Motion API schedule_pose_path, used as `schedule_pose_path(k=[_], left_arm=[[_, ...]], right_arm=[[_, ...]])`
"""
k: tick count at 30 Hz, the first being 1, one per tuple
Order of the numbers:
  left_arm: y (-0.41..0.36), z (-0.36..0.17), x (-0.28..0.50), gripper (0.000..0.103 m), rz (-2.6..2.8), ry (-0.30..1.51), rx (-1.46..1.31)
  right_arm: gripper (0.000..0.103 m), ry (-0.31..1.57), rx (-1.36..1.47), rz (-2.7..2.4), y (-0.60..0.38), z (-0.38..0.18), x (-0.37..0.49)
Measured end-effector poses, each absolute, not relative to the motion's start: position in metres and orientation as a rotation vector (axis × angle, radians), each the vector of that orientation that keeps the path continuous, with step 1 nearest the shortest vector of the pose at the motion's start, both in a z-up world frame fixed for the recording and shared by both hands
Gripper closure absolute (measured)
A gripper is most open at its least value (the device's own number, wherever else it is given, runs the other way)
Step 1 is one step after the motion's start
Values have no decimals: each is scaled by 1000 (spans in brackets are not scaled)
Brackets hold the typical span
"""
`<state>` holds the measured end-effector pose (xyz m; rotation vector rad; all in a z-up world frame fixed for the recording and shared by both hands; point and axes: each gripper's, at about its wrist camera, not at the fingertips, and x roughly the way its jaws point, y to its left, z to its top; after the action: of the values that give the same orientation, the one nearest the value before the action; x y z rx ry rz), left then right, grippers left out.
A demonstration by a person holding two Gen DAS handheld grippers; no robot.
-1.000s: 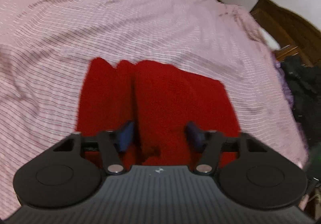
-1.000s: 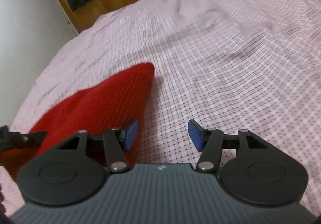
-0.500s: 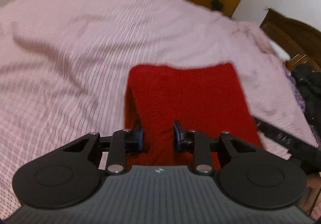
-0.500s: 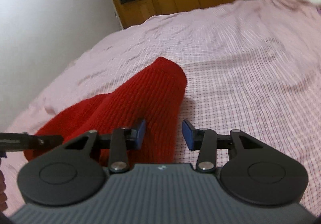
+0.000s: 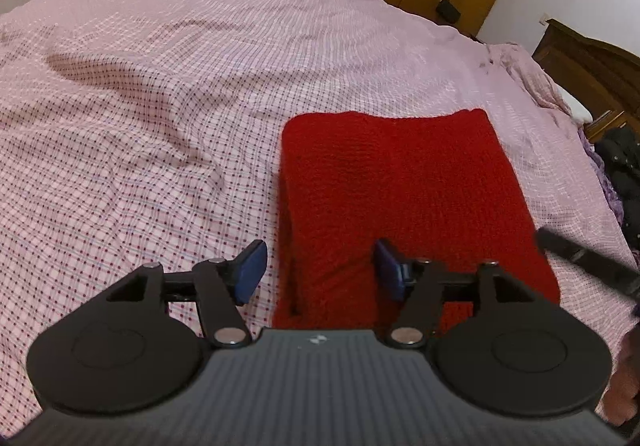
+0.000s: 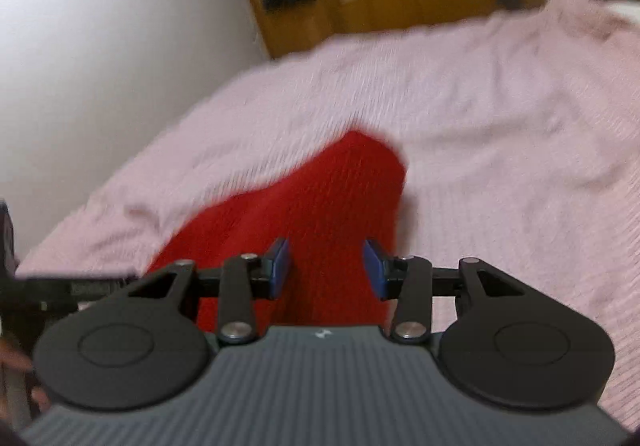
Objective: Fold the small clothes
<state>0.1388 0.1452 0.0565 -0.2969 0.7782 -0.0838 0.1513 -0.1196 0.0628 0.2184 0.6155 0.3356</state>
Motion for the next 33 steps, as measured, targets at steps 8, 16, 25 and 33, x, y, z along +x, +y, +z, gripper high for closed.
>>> schedule_pose_path(k=[8,16,25,33], left_arm=[[154,47,138,33,-110,804,-394],[155,44,139,30,-134,821,-414],[158,45,136,26,-116,831,-425],[169,29,139,23,-180,877,-580]], right_arm=[[33,703,411,333,-156,43,179],[19,828,782,422,-194,27,156],[15,819,719,514,-183,12,147],[10,861,774,606,-164,-11,174]])
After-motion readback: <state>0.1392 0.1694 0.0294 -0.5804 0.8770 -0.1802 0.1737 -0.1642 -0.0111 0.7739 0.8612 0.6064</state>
